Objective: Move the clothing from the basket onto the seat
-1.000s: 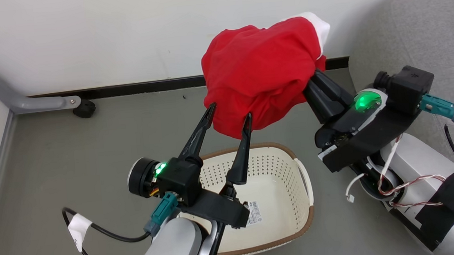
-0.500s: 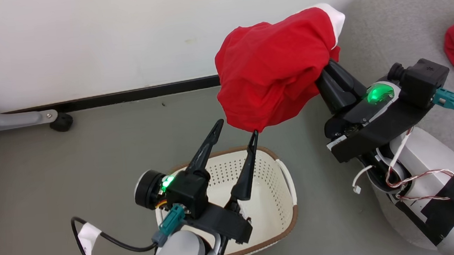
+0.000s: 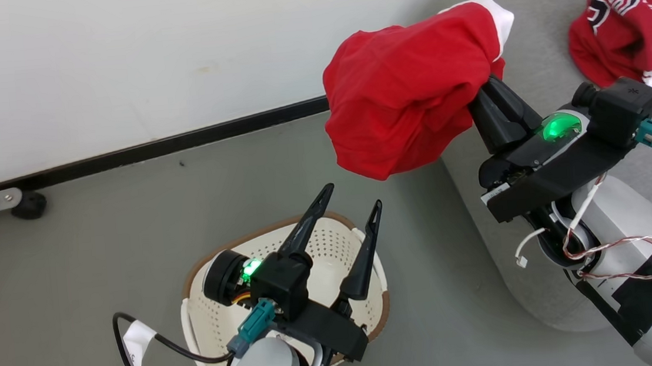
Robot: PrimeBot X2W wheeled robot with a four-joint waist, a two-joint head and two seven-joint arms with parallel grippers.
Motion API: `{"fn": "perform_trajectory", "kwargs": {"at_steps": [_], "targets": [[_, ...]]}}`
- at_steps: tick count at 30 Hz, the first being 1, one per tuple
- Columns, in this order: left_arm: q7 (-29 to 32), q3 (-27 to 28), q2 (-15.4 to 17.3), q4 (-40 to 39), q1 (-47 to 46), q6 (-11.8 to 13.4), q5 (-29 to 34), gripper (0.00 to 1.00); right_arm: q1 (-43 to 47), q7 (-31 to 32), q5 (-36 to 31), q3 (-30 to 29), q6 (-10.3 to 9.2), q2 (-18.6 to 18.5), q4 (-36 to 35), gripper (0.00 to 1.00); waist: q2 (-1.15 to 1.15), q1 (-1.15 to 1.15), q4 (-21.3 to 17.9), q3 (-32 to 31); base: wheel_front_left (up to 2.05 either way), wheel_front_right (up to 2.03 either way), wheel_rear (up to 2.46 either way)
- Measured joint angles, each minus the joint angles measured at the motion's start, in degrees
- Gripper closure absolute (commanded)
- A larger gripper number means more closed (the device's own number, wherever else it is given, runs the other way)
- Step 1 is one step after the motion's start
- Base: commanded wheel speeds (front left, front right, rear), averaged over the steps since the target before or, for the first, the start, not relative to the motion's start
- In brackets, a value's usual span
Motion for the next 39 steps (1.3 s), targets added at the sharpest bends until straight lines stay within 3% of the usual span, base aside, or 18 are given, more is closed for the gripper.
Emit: {"fn": "perform_trajectory", "kwargs": {"at_steps": [21, 30, 39], "targets": [[0.0, -2.4, 0.0, 1.5, 0.0, -2.0, 0.0, 0.00, 0.4, 0.0, -1.1, -3.0, 0.00, -1.1, 1.0, 1.00, 0.00, 0.00, -10.3, -0.9, 0.00, 0.00, 0.00], [0.0, -5.6, 0.0, 1.0, -0.5, -1.8, -0.6, 0.00, 0.5, 0.0, -2.6, -10.8, 0.00, -5.7, 1.8, 1.00, 0.00, 0.00, -13.2, 0.5, 0.00, 0.00, 0.00], [0.0, -8.5, 0.0, 0.9, -2.0, -1.2, -2.2, 0.00, -2.4, -0.3, -4.6, -18.0, 0.00, -11.0, 4.6, 1.00, 0.00, 0.00, -13.4, 2.0, 0.00, 0.00, 0.00]]}}
